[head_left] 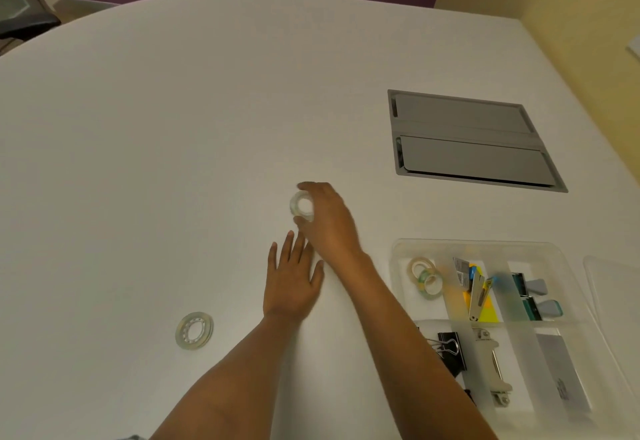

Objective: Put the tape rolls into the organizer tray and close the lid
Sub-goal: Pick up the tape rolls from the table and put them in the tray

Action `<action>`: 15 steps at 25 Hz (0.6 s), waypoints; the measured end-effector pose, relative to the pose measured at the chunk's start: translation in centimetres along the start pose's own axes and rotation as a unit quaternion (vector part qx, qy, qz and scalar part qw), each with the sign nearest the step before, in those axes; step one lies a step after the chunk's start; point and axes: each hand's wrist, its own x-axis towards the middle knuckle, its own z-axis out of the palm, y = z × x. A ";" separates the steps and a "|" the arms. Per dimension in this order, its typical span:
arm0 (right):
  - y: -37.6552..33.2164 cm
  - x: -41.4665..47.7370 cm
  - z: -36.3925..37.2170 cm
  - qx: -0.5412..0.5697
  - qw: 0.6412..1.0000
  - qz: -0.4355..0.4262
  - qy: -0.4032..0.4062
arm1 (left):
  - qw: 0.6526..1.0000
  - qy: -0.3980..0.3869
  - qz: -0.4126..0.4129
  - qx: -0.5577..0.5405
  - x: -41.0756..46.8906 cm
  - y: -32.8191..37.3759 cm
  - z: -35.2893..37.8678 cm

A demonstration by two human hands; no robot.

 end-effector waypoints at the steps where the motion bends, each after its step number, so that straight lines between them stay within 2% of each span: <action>1: 0.9 -0.7 -1.3 -0.002 1.000 0.015 0.015 | 1.000 0.012 0.012 0.004 0.1 0.0 0.1; 6: 5.3 -4.8 -6.0 -0.032 0.993 0.098 0.057 | 1.000 0.017 0.017 -0.002 0.1 0.0 0.5; 15: 11.3 -9.0 -7.3 -0.113 0.968 0.209 0.077 | 1.000 0.015 0.009 -0.015 0.1 0.0 0.3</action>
